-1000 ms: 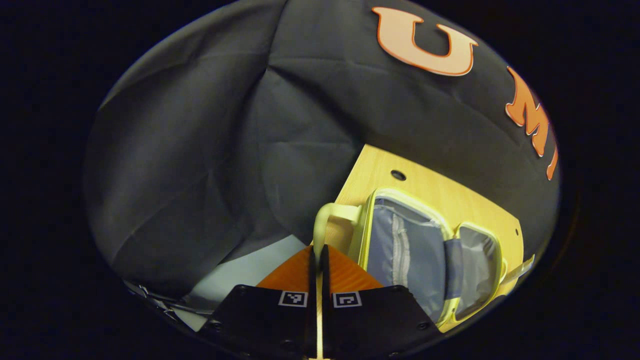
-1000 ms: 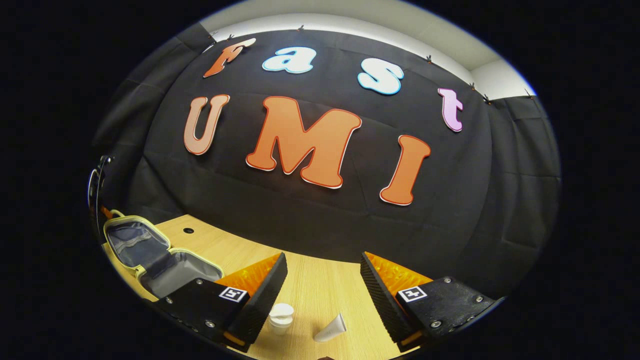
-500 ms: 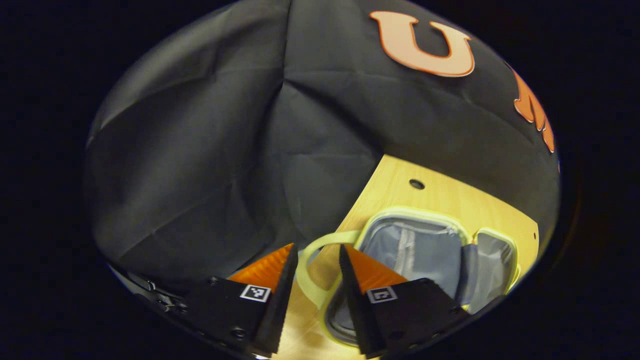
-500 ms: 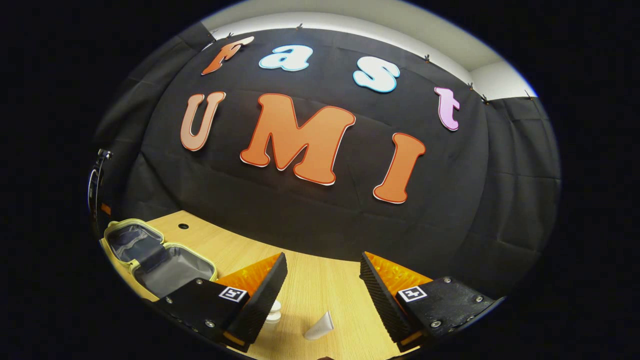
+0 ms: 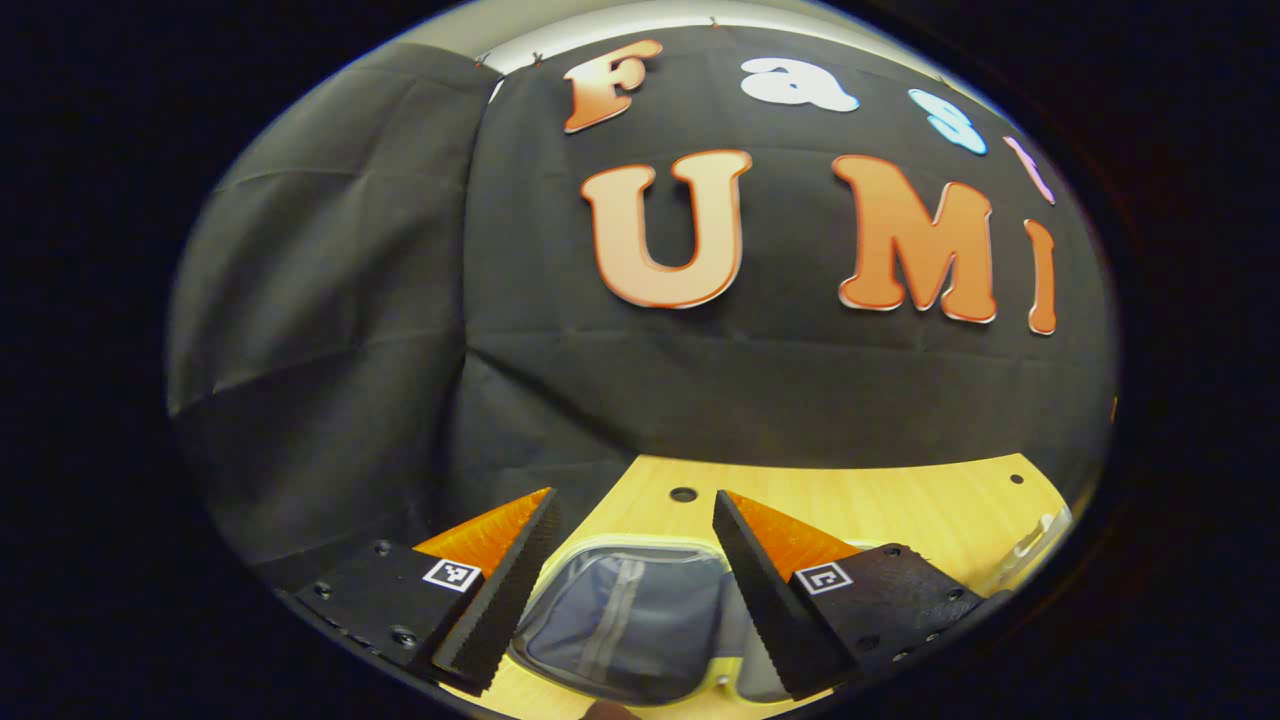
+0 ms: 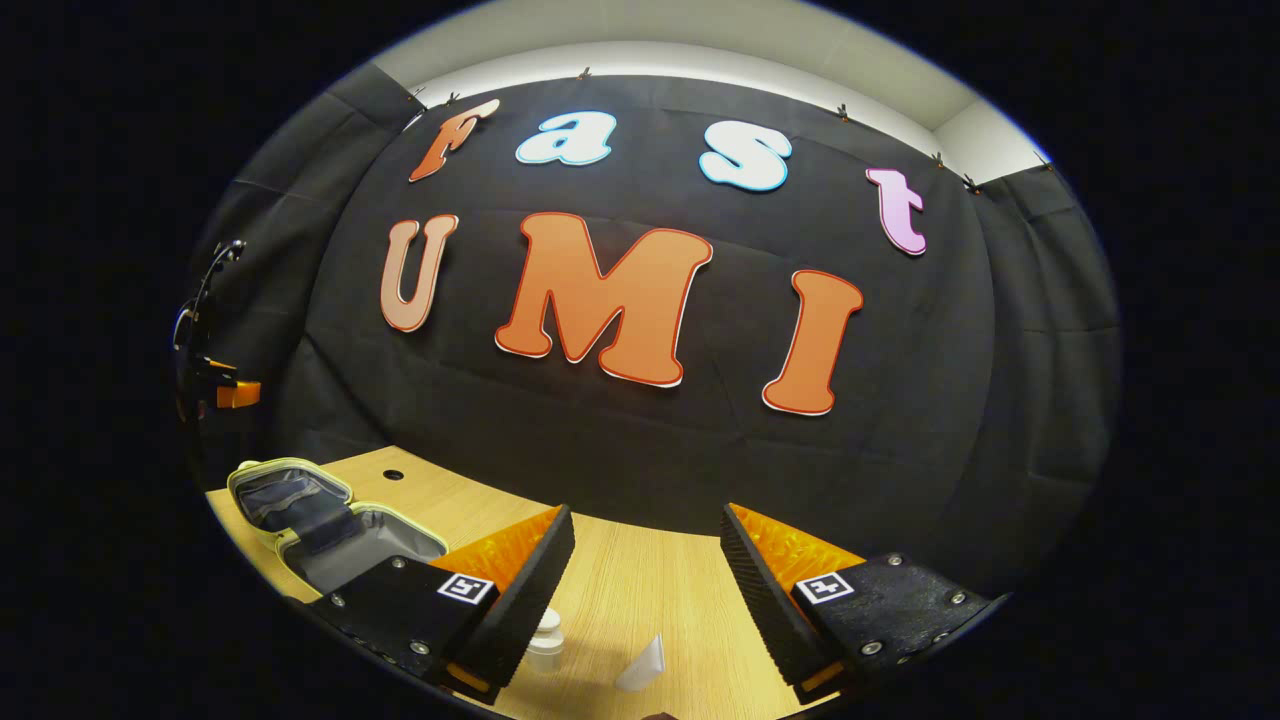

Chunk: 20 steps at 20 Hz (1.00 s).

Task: First open the suitcase, pack the skin care products into it, and then close the suitcase.

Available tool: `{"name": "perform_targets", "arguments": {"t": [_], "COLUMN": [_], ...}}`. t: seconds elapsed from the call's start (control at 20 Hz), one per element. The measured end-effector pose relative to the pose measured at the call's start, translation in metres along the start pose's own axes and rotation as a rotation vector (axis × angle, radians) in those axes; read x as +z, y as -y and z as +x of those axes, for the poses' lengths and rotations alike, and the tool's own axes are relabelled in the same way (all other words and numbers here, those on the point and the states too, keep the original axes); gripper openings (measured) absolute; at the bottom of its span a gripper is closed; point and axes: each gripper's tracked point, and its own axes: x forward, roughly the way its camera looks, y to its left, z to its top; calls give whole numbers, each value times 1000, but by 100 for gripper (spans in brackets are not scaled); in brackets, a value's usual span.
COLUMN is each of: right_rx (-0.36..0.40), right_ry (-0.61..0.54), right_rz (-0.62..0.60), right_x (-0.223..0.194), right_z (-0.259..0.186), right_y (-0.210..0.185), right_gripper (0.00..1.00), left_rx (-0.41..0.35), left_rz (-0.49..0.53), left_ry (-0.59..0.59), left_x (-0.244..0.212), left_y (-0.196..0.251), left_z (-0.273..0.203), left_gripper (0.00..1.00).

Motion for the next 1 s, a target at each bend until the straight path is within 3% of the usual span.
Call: {"name": "perform_targets", "arguments": {"t": [0.1,0.5,1.0], "right_rx": [14,47,67], "right_ry": [3,42,-17], "right_rz": [0,7,20], "right_x": [-5,-11,-46], "right_z": [-2,-15,-33], "right_y": [4,29,45], "right_gripper": [94,94,94], "left_rx": [3,-166,-360], "left_rz": [38,21,129], "left_ry": [78,208,153], "left_x": [28,75,26], "left_y": [28,165,295], "left_z": [-20,-78,-118], "left_gripper": [98,96,96]}}
